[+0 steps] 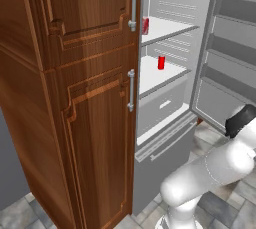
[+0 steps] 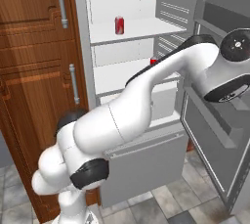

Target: Open the fridge, grab two sodas, and place both sodas inside the bowl with ice on the dining counter.

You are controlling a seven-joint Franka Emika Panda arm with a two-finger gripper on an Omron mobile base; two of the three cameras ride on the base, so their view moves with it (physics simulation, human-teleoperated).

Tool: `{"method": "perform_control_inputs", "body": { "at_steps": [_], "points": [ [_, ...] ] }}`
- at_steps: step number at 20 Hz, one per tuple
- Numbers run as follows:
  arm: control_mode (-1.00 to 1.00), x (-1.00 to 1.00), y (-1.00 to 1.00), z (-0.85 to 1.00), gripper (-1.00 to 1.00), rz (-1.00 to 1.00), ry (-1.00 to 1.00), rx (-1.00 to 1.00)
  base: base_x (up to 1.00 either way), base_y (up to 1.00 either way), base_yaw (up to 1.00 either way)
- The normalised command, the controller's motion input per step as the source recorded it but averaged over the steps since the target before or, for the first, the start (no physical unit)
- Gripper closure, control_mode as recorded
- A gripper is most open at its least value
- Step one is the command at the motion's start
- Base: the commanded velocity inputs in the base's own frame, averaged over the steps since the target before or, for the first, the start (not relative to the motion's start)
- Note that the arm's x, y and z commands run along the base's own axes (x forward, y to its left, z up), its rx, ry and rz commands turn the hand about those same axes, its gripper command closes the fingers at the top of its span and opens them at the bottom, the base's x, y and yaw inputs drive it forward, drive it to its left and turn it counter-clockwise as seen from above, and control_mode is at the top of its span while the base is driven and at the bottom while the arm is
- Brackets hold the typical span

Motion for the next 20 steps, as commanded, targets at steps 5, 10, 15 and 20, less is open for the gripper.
{"method": "perform_control_inputs", "body": {
  "at_steps": [5, 10, 15, 20],
  "points": [
    [-1.00, -1.00, -0.01, 0.08, -1.00, -0.04, -0.27, 0.01, 0.00, 0.00, 0.00],
    [-1.00, -0.88, 0.33, 0.00, -1.00, -0.04, -0.21, 0.00, 0.00, 0.00, 0.00],
    [-1.00, -0.13, 0.94, -0.30, -1.00, 0.00, -0.01, 0.00, 0.00, 0.00, 0.00],
    [-1.00, -0.05, 1.00, -0.46, -1.00, 0.00, 0.00, 0.00, 0.00, 0.00, 0.00]
  ]
}}
